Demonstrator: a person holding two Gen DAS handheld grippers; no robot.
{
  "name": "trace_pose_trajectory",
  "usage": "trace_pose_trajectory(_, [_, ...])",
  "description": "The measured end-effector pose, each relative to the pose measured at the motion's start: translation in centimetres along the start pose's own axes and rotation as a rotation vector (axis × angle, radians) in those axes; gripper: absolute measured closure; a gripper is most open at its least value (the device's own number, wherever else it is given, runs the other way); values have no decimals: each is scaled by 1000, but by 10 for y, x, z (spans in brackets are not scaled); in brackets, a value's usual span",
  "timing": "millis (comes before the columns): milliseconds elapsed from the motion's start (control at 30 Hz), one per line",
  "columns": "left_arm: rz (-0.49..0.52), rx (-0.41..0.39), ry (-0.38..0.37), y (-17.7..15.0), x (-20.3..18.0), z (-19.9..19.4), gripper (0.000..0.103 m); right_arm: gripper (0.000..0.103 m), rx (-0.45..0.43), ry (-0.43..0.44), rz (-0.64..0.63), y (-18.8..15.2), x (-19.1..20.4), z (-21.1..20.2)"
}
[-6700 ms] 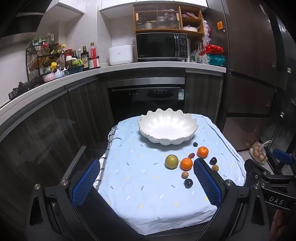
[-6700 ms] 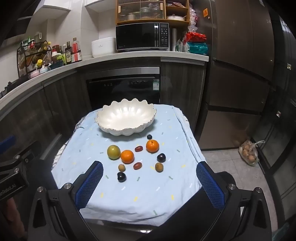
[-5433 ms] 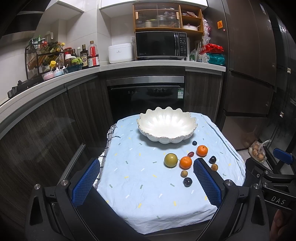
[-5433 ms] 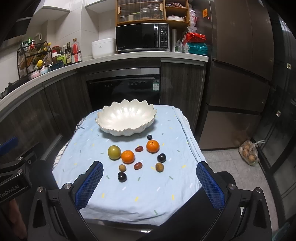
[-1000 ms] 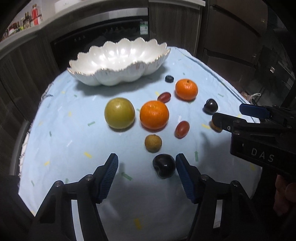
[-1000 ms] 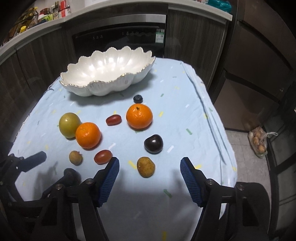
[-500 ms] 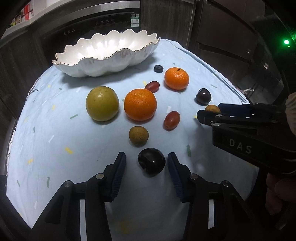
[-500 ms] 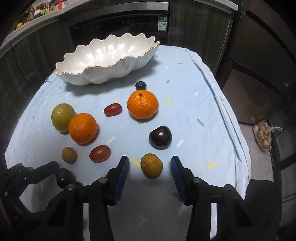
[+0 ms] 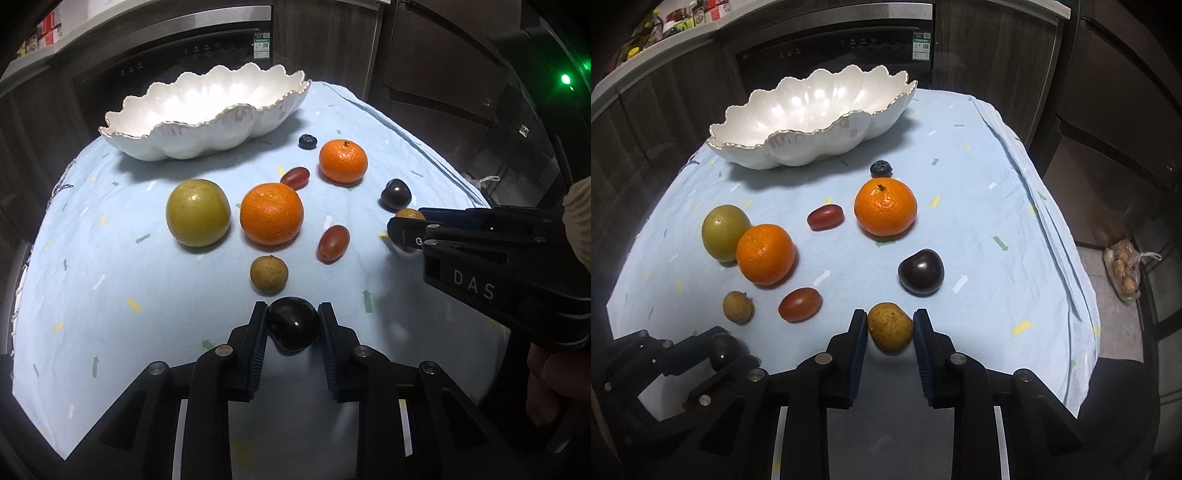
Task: Organize fruits
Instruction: 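Close the left tool on the dark plum while the right tool grasps the brown fruit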
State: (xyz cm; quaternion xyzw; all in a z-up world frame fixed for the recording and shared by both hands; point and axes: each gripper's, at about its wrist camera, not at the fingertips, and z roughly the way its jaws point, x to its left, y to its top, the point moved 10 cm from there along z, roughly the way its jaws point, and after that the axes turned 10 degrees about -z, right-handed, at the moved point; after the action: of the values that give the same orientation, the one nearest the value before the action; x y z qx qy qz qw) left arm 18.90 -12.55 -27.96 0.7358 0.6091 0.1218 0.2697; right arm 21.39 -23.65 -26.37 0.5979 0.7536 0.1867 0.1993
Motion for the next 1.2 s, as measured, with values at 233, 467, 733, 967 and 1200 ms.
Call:
trace_pose_trajectory(233, [2,-48,27,9,7,-15,75,76,-30,-2,-4,3,0,-8])
trace_pose_trajectory(467, [-16,-69,50,20,17,-28,75,76,-56,-7,-35,9,6,-19])
trace_pose_trajectory(733, [-42,-100,77,38,34,-42,75,76,-58,7,-43,15,12,-29])
trace_pose_trajectory(967, [-55,-117,89,54,44,-52,75,76,-87,21,-58,36,19,-39])
trace_pose_trajectory(1200, [-65,-148,106,78,55,-61,75,76,-123,24,-73,65,23,-46])
